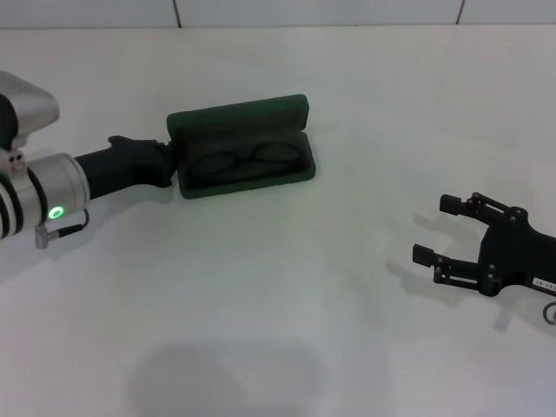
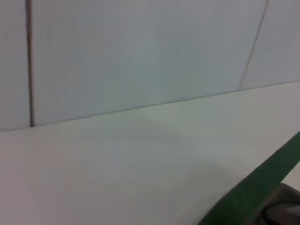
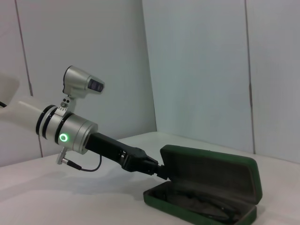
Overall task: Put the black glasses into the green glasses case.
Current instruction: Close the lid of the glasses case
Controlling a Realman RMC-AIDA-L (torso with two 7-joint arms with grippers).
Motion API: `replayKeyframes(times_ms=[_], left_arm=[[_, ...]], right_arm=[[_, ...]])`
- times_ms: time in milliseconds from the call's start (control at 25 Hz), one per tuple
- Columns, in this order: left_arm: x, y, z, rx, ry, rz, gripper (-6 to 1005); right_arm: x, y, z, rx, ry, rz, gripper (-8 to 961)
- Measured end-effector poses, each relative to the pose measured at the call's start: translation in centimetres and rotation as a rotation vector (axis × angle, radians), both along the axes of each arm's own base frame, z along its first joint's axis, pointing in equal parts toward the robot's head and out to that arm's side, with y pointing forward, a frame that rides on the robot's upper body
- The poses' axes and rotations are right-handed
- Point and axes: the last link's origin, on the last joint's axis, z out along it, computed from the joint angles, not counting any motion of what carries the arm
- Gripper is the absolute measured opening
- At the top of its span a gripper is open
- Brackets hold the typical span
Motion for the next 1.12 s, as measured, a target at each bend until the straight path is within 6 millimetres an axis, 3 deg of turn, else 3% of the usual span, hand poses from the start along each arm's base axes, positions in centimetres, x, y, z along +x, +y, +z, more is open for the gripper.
replayKeyframes(times_ms=[680,1120], left_arm=[[0.0,1.2,0.9,0.049,0.044,0.009,15],[-0.7,-0.6,3.3,-0.012,-0.219,0.189,19]], right_arm=[[-0.1,-0.1,-0.1,-0.006,0.009,0.003,860],[0.3,-0.3,0.0,0.003,0.007,-0.014,860]])
